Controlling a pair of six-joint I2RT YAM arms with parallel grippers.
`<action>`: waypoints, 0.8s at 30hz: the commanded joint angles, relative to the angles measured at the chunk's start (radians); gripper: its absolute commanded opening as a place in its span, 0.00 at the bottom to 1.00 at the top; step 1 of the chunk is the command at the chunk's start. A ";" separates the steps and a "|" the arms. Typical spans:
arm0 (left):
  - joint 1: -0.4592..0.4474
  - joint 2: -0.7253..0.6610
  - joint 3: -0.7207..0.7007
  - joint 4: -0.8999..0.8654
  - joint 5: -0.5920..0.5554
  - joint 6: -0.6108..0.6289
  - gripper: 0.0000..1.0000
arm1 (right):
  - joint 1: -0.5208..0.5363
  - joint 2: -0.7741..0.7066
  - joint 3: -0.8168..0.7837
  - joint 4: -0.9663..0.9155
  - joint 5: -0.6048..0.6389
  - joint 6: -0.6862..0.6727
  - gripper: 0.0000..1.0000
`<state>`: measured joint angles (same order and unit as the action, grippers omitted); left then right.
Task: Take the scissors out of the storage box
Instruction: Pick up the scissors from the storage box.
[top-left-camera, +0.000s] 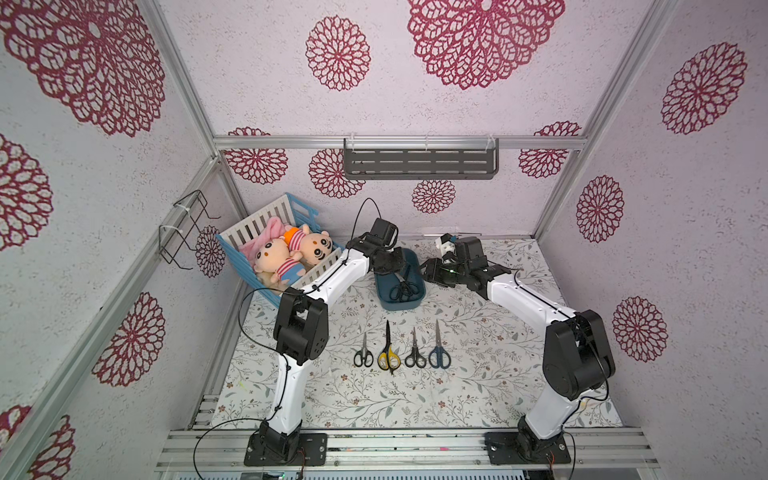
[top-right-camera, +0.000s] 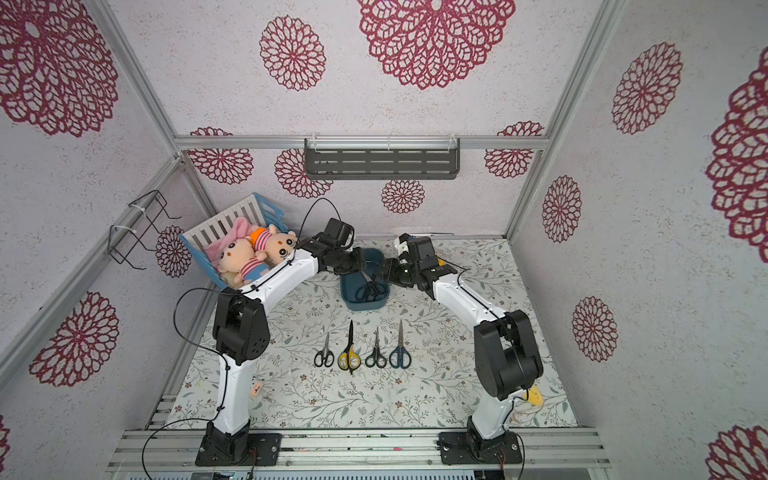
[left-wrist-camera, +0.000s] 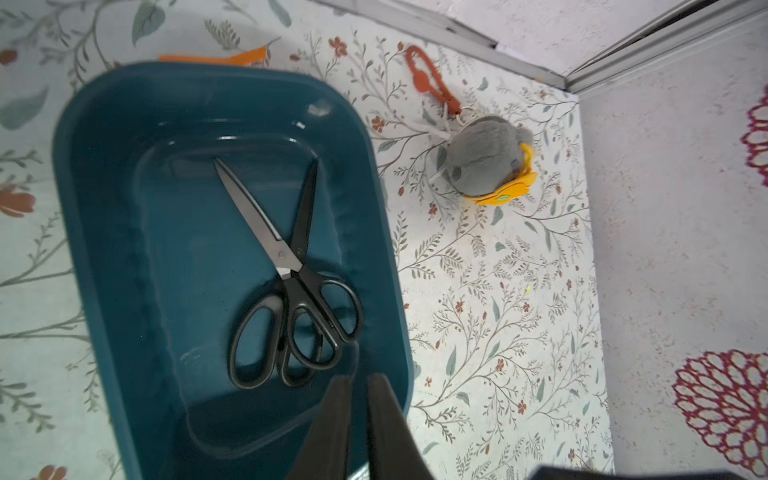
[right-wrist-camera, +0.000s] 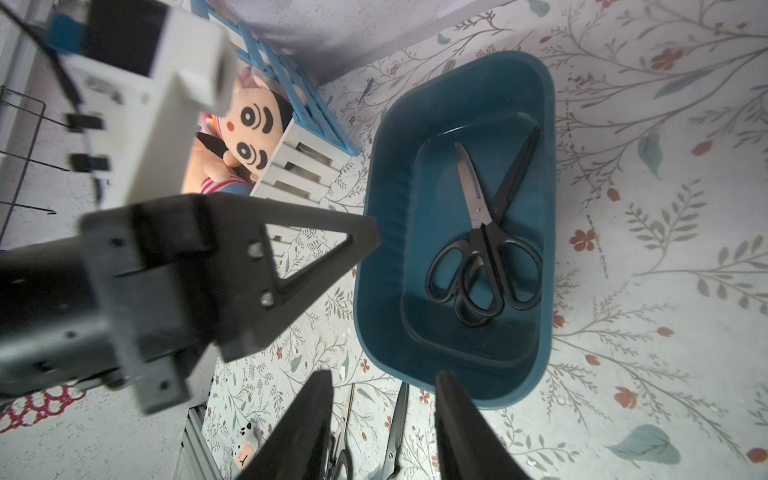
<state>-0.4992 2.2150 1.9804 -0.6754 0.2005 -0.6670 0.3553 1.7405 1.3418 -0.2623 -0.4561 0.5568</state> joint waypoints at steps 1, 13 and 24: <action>-0.020 0.062 0.005 -0.060 -0.003 -0.026 0.07 | -0.003 -0.007 0.012 -0.016 0.037 -0.033 0.45; -0.040 0.172 0.047 -0.072 -0.008 -0.013 0.09 | -0.003 0.005 0.030 -0.032 0.027 -0.035 0.45; -0.038 0.265 0.126 -0.132 -0.057 -0.013 0.14 | -0.004 -0.015 0.006 -0.037 0.029 -0.032 0.45</action>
<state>-0.5323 2.4371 2.0743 -0.7658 0.1711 -0.6838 0.3553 1.7416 1.3415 -0.3035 -0.4347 0.5411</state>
